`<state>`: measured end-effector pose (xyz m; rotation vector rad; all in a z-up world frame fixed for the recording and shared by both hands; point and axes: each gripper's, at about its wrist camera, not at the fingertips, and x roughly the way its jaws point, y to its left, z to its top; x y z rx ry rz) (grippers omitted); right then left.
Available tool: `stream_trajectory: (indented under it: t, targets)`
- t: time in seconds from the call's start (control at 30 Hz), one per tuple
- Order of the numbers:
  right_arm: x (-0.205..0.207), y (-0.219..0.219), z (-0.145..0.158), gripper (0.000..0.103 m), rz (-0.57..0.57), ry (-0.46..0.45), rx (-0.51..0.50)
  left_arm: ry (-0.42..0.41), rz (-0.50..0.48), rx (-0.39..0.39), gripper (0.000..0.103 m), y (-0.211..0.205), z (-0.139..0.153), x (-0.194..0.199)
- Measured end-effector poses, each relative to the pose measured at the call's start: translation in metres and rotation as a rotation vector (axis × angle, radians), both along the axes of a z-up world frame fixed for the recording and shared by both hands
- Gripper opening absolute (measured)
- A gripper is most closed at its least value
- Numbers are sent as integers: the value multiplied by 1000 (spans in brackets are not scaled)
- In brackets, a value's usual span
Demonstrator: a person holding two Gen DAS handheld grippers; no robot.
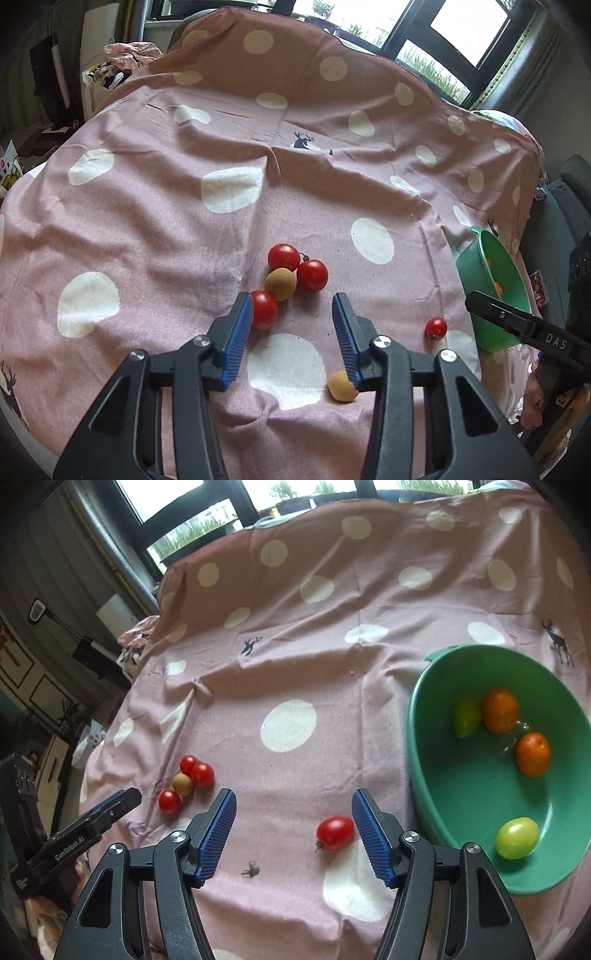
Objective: Organize fruits
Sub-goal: 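Move the right gripper to a red cherry tomato while the left gripper approaches the tomato cluster, then close the right gripper on a red cherry tomato while the left gripper grasps another tomato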
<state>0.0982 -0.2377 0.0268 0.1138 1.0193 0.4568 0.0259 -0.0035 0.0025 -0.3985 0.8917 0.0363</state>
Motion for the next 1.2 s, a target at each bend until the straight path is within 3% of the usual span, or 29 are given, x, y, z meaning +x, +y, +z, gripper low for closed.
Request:
stream_trajectory:
  t: [0.13, 0.23, 0.47, 0.7, 1.0, 1.2]
  targets:
    - [5, 3, -20, 49, -5, 59, -42, 39, -20, 7, 28, -6, -12, 7]
    - [10, 2, -30, 42, -4, 107, -32, 64, -14, 75, 26, -12, -16, 11]
    - [11, 2, -36, 42, 3, 127, -27, 96, 0, 130, 26, -14, -24, 16]
    - [13, 4, -43, 42, -19, 133, -103, 101, 13, 160, 26, -13, -26, 18]
    - [13, 9, -49, 42, -6, 143, -143, 114, -3, 144, 26, -17, -28, 22]
    - [13, 12, -51, 34, 6, 144, -151, 129, 7, 128, 26, -15, -33, 31]
